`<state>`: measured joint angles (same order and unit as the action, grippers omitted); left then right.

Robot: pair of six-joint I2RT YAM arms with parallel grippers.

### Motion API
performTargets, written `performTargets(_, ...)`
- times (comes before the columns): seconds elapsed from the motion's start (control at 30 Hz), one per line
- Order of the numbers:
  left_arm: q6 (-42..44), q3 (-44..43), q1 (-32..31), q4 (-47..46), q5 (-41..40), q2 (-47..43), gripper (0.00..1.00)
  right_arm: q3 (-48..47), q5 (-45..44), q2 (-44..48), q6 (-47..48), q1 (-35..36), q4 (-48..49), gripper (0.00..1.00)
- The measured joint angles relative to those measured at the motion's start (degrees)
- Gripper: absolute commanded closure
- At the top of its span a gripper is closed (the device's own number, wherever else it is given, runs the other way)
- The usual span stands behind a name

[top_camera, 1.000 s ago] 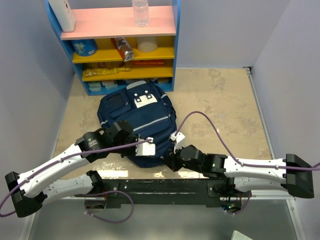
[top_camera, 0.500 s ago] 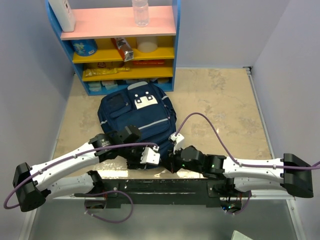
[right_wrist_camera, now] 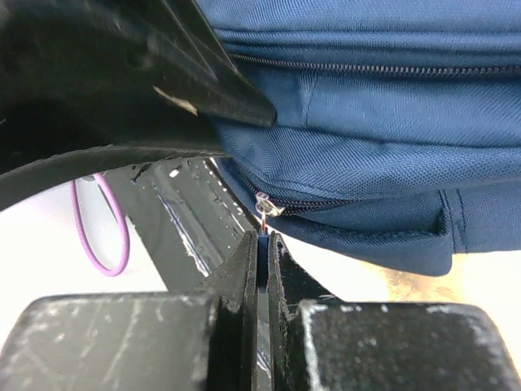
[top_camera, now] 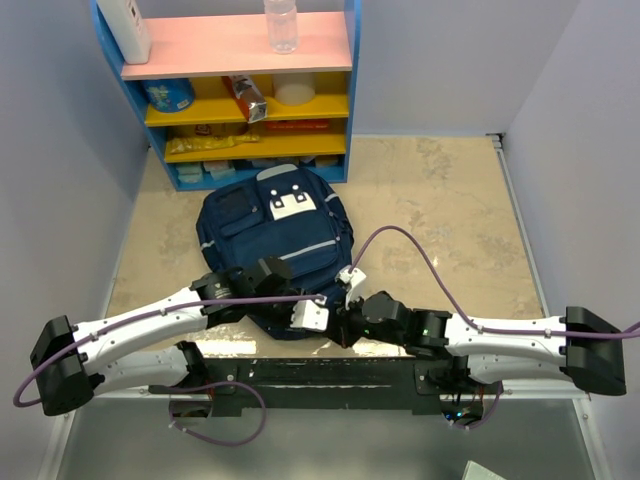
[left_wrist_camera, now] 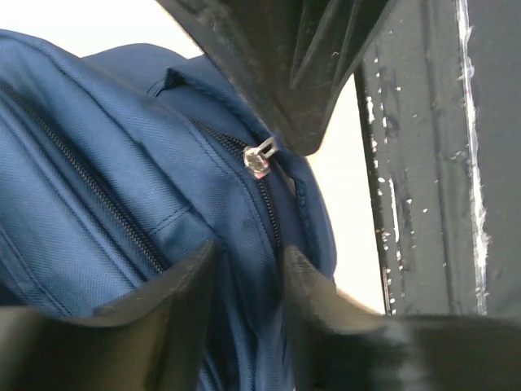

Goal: Pack the student bag
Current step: Zip the student bag at the center of the board.

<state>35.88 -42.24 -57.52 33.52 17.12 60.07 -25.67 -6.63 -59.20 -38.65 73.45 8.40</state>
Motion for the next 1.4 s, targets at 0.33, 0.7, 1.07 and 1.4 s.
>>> performTargets(0.33,0.33,1.18,-0.02,-1.16,-0.7,-0.13,1.0,0.0,-1.6,0.26,-2.1,0.02,-0.79,1.0)
performTargets(0.7,0.31,3.26,-0.17,-5.81,-2.49,-2.4,1.0,4.44,0.5,12.87,-10.23,-13.57,-7.43,1.0)
performTargets(1.07,2.01,4.63,-0.24,-0.52,-5.44,-6.27,1.0,2.56,7.91,0.44,-7.61,-26.05,-4.83,1.0)
performTargets(1.4,8.46,5.84,0.02,10.14,-5.79,-14.56,1.0,-3.15,14.19,-9.14,-0.02,-37.62,-3.98,1.0)
